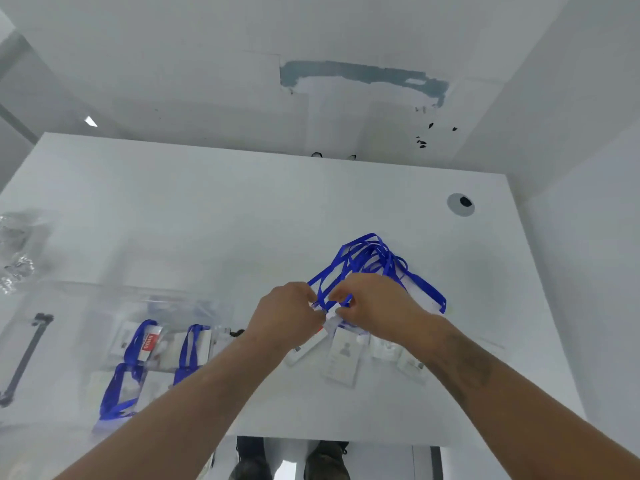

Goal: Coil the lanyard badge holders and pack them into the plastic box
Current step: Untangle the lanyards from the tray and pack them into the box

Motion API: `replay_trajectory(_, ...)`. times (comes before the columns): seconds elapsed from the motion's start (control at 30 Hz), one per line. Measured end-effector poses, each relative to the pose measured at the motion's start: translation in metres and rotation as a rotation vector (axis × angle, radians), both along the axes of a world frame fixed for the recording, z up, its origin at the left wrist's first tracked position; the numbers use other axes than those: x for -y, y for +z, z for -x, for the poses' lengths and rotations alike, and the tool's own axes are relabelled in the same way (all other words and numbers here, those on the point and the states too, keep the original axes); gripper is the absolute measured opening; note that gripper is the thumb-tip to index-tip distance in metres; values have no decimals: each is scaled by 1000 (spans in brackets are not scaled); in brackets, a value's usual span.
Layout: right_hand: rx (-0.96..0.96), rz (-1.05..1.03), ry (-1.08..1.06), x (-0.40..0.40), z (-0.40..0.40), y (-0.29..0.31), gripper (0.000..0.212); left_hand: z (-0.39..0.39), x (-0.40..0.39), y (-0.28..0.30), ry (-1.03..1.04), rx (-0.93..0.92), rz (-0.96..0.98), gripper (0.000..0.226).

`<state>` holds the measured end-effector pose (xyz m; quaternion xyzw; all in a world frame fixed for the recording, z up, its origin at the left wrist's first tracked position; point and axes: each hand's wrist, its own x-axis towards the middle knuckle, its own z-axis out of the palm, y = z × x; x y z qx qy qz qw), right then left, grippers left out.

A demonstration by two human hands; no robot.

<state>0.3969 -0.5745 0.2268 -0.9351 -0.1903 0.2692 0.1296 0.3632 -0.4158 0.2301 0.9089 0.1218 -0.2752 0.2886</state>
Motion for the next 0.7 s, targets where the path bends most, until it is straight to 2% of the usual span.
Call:
replay_trajectory(0.1,-31,32,126,-4,1,-29,32,3,11,-28,-108,-69,-152,29)
replay_trajectory(0.23,-37,38,229,-13,3,-63,48,8,19,-57,-163,-137,-302,38)
replay_trajectory(0.33,2,40,235,-14,3,-79,62,10,23,-68,-167,-153,-410,50)
replay_trajectory(0.47,31,55,222,-12,-1,-87,69,9,21,-72,-197,-165,-500,49)
replay_trajectory(0.6,16,11,101,-3,-10,-84,60,0,15,-63,-158,-175,-395,41)
replay_trajectory(0.7,-48,-55,-18,11,-24,-70,32,-14,9,-46,-120,-170,-278,28)
